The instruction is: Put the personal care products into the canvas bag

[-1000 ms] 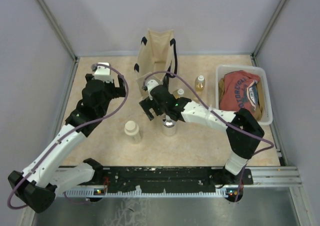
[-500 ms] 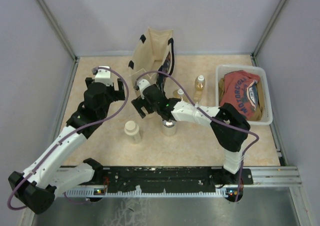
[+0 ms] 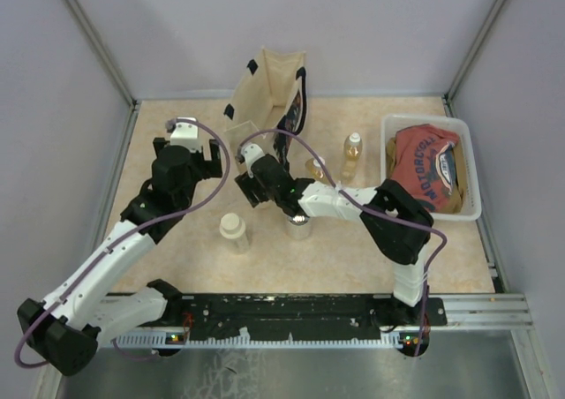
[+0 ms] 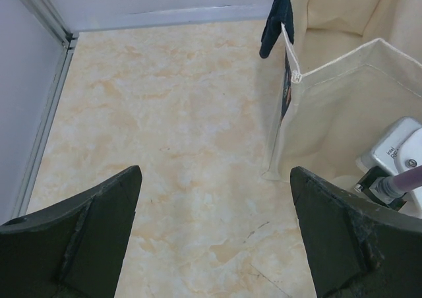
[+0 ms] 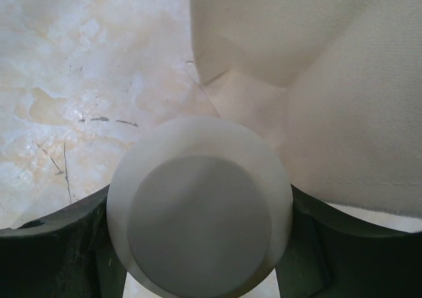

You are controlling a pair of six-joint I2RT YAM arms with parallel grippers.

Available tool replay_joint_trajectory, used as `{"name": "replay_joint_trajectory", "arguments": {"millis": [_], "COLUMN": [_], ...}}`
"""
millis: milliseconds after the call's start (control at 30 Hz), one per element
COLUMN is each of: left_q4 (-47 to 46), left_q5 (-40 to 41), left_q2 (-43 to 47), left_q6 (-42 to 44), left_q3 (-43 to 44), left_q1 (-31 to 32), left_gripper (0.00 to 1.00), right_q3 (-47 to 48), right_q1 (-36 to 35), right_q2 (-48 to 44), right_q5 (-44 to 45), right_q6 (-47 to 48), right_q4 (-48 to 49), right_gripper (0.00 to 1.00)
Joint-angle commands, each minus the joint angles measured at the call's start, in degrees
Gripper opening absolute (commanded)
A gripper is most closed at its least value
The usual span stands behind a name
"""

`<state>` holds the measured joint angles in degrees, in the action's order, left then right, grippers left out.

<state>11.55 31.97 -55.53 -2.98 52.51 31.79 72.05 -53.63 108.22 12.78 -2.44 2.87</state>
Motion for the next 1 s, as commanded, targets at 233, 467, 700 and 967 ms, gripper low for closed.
{"name": "replay_joint_trajectory", "arguments": {"millis": [233, 467, 700, 967], "left_q4": [-2.17, -3.21, -5.24, -9.83], "left_q5": [-4.28, -7.08, -13.14, -20.08], "left_q2": [-2.3, -7.92, -18.64, -35.33], "left_q6": [1.41, 4.9, 8.54, 9.14], "left_q3": [2.41, 14.23, 28.99, 37.95], "left_q1": [-0.54, -0.72, -0.81, -1.32], "left_gripper": [0.99, 1.0, 0.99, 1.0], "right_q3": [1.34, 0.05, 0.6, 2.67], "right_q1": [-1.33, -1.32, -1.31, -1.31], "right_q2": [-9.14, -21.19, -30.85, -38.26], "right_q5": [5.37, 7.0, 9.62, 17.28], "right_q6": [-1.09, -3.28, -2.8, -1.59], "right_q4": [-7.0, -10.94, -13.13, -19.06], "right_gripper": [0.02, 0.0, 0.0, 0.0]}}
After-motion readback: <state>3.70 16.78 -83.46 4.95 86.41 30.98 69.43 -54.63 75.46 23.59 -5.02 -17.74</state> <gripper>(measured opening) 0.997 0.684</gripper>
